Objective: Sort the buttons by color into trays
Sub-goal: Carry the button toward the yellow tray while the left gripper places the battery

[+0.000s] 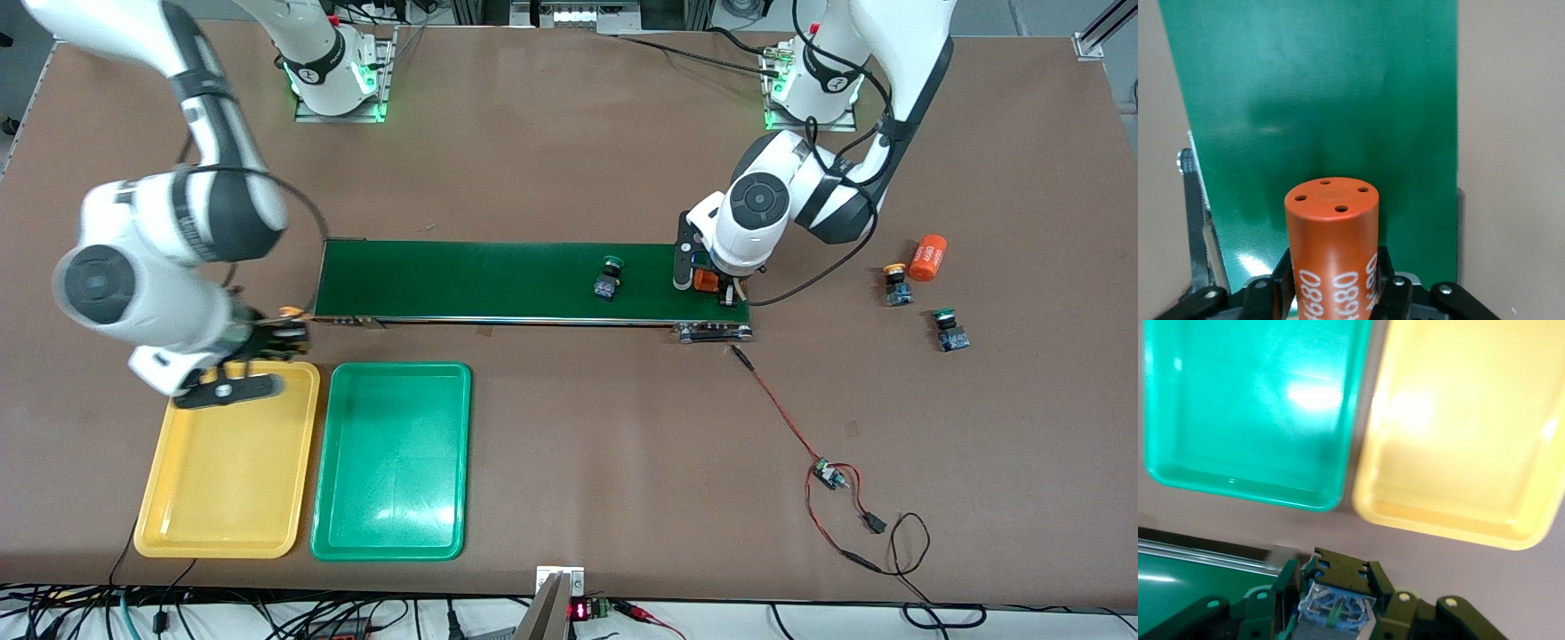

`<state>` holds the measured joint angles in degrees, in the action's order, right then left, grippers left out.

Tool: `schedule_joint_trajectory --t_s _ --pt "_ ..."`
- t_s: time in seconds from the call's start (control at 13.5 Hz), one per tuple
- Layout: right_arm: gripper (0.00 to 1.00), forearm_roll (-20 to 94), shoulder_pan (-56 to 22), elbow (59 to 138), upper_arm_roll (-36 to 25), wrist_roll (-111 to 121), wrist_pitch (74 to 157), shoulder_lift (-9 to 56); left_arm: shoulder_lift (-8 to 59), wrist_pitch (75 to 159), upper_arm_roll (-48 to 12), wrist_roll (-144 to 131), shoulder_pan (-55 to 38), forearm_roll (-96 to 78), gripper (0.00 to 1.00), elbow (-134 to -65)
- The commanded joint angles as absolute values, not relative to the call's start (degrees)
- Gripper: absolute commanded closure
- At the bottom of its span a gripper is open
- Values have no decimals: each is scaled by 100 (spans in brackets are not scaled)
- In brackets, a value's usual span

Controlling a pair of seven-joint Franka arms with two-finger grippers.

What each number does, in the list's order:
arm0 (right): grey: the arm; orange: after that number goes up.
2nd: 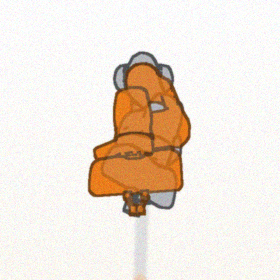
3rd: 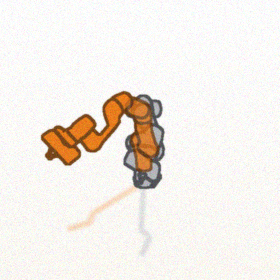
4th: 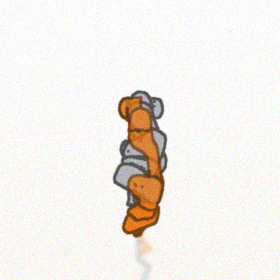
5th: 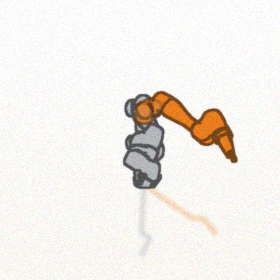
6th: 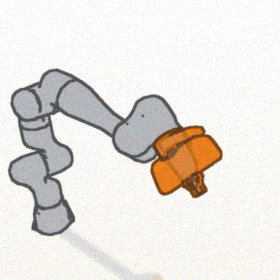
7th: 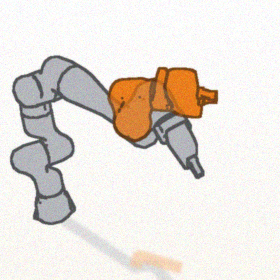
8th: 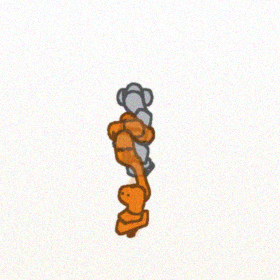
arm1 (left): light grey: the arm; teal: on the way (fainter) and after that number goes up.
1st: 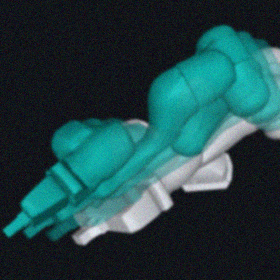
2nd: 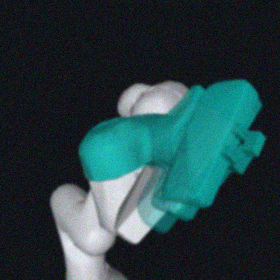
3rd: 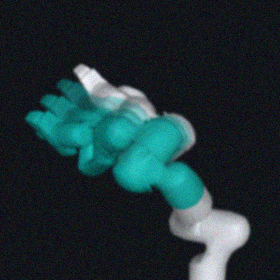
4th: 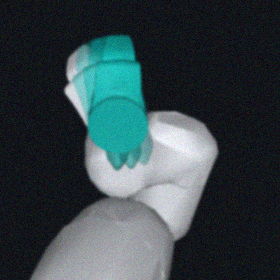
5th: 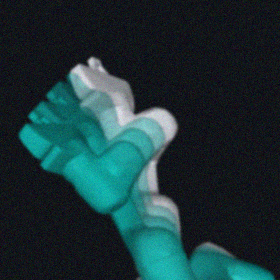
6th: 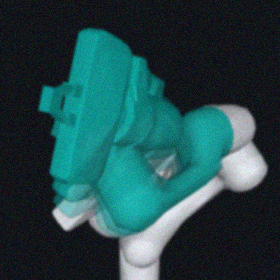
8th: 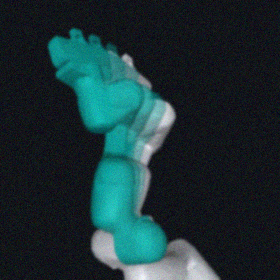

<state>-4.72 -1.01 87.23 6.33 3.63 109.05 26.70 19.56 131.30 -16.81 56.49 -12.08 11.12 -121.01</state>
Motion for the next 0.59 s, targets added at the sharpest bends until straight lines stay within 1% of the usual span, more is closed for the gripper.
schedule_joint_trajectory --t_s 0.0,0.15,0.22,0.37,0.52 --pt "93 -597 367 8763 729 1236 11317 2759 1838 13114 -1696 5089 -1266 1266 0 -12199" --pt "93 -737 474 8763 721 1607 11662 2961 1505 13009 -1705 5089 -1222 1213 0 -12156" --pt "93 -930 527 8763 721 1695 11820 3066 1294 12712 -1705 5089 -1135 1178 0 -12129" --pt "93 -1282 632 8771 721 1714 12311 3303 1020 12411 -1696 5106 -531 1125 0 -12015" --pt "92 -1371 772 8771 721 1731 12628 3532 1037 12323 -1539 5194 77 1151 0 -11918"
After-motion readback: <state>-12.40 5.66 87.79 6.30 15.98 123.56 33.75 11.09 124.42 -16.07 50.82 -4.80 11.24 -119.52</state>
